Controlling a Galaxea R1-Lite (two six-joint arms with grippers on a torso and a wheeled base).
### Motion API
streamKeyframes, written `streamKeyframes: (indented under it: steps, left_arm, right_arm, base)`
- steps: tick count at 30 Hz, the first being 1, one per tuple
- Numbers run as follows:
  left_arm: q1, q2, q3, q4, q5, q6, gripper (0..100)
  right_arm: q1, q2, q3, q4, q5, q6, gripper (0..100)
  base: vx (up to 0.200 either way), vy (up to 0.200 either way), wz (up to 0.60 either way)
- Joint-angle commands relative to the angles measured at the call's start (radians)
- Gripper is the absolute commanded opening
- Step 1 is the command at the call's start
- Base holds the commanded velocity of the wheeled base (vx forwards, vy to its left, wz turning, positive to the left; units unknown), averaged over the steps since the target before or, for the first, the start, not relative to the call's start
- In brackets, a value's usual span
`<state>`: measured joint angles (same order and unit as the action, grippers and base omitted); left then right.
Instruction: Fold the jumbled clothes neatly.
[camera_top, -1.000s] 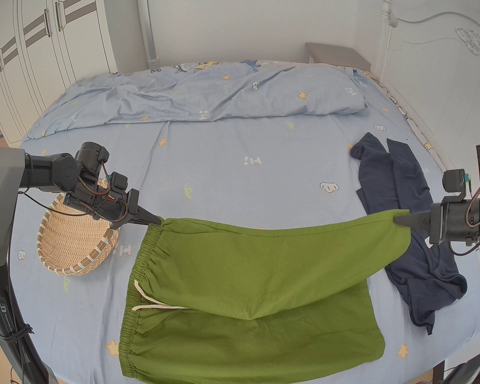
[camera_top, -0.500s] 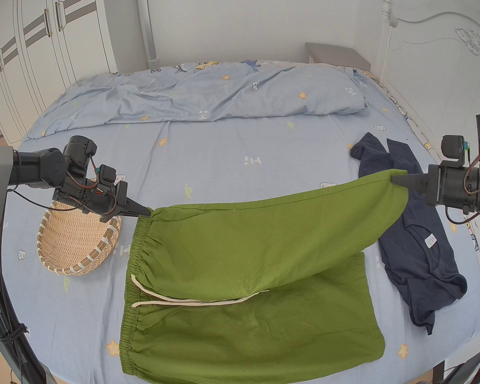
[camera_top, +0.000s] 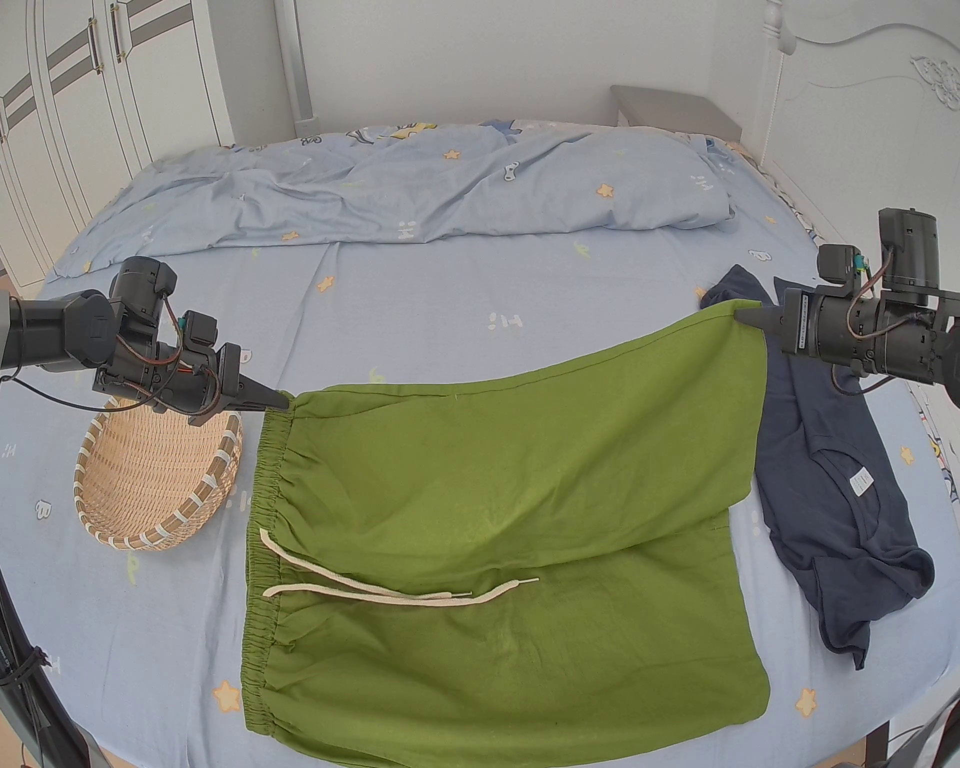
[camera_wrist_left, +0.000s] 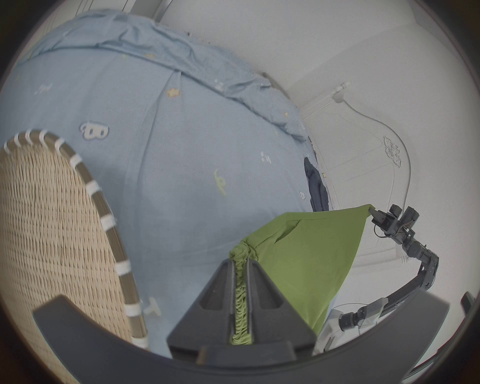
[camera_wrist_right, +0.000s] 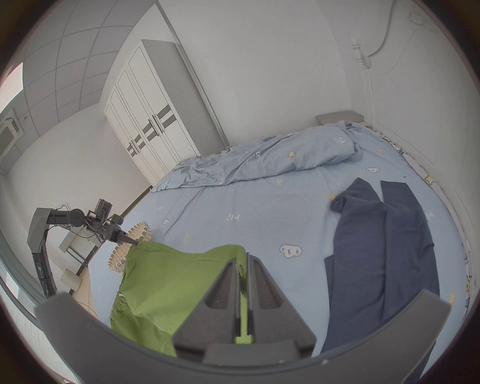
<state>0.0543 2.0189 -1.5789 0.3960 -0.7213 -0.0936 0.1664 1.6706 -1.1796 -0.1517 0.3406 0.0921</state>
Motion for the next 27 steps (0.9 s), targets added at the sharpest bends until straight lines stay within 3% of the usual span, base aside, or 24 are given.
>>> streamKeyframes:
  steps: [1,7,12,27]
  left_arm:
    - [0.009,-0.009,0.034,-0.058,0.000,-0.001,0]
    - [0.009,-0.006,0.082,-0.184,0.005,-0.024,0]
    - [0.010,-0.003,0.083,-0.239,0.010,-0.069,0]
    - [0.044,0.037,0.065,-0.356,0.016,-0.071,0]
  right_arm:
    - [-0.022,0.101,-0.064,-0.017,0.037,-0.002,0]
    - [-0.036,0.181,-0.115,-0.092,0.047,-0.008,0]
    - [-0.041,0.247,-0.170,-0.103,0.044,-0.009,0]
    - [-0.064,0.429,-0.379,-0.115,0.038,-0.025,0]
  base:
    - [0.000,0.000,0.00]
    - [0.000,0.000,0.00]
    - [0.000,0.000,0.00]
    - [0.000,0.000,0.00]
